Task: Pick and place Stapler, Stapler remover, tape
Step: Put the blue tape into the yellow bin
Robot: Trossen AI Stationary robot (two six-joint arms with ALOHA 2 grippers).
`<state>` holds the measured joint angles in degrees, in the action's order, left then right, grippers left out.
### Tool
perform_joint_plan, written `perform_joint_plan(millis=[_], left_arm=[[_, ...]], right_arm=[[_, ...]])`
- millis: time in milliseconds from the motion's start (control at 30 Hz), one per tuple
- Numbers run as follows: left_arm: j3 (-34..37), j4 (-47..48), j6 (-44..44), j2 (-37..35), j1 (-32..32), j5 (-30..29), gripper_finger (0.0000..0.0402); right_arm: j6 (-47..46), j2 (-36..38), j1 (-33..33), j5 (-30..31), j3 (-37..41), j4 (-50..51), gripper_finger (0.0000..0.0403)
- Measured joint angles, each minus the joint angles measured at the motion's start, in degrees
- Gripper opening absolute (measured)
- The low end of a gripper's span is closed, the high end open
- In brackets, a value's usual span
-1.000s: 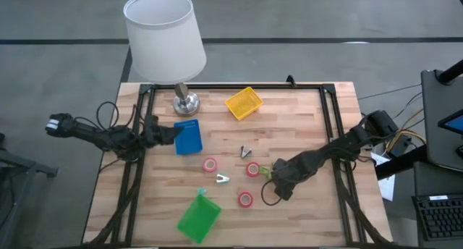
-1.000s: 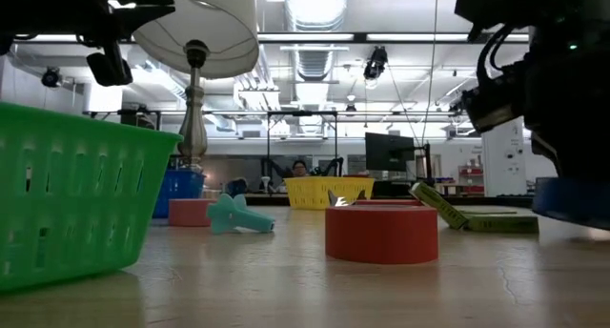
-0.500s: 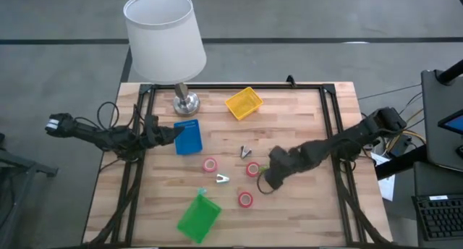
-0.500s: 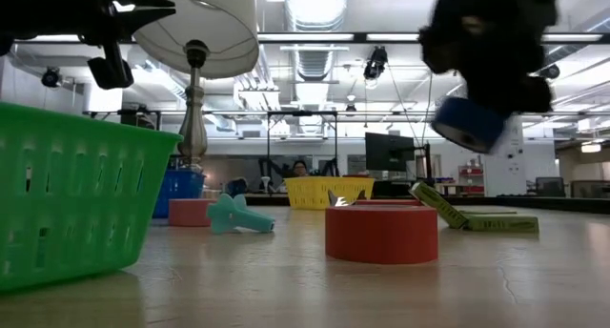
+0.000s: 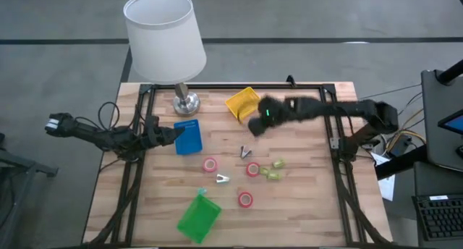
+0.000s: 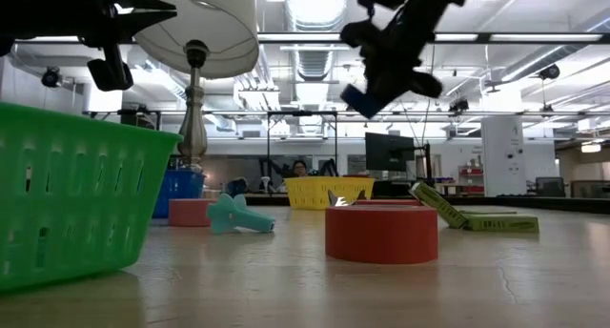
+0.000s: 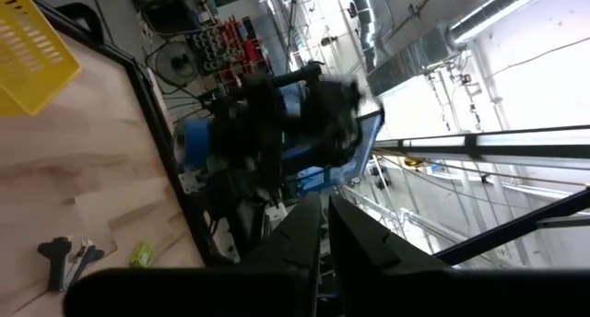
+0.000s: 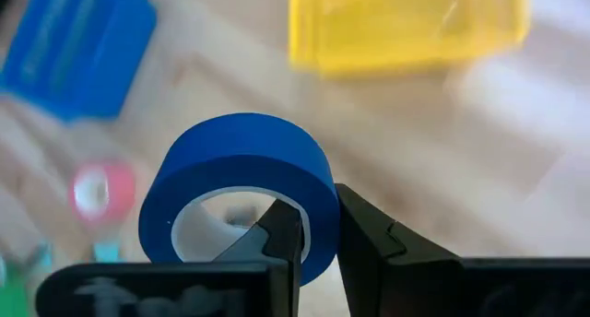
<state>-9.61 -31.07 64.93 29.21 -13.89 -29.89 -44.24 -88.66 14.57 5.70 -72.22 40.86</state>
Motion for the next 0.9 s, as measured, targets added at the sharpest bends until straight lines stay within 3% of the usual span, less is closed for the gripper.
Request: perform_joint_plan(millis=[167,300,500,900], left_arm=[[0.02,0.11,0.04,0.02,0.0,0.4,0.0028],[0.02,0.17,0.15,0.02,0.0,0.42,0.0028],[0.02,0.24,1.15,0.02,0.0,0.45,0.0028],[0.04,0.26,1.36,0.15,-0.02,0.52,0.0028]], right_arm=[[7.07,-6.16,10.55,-4.28,-8.24,4.1,0.0043],[12.23,-13.1,15.2,-5.95,-15.74,8.24,0.0043],[17.82,-25.13,17.96,-8.36,-27.86,18.77,0.0043],[23.51,-40.52,20.47,-8.31,-46.06,26.54,0.0043]])
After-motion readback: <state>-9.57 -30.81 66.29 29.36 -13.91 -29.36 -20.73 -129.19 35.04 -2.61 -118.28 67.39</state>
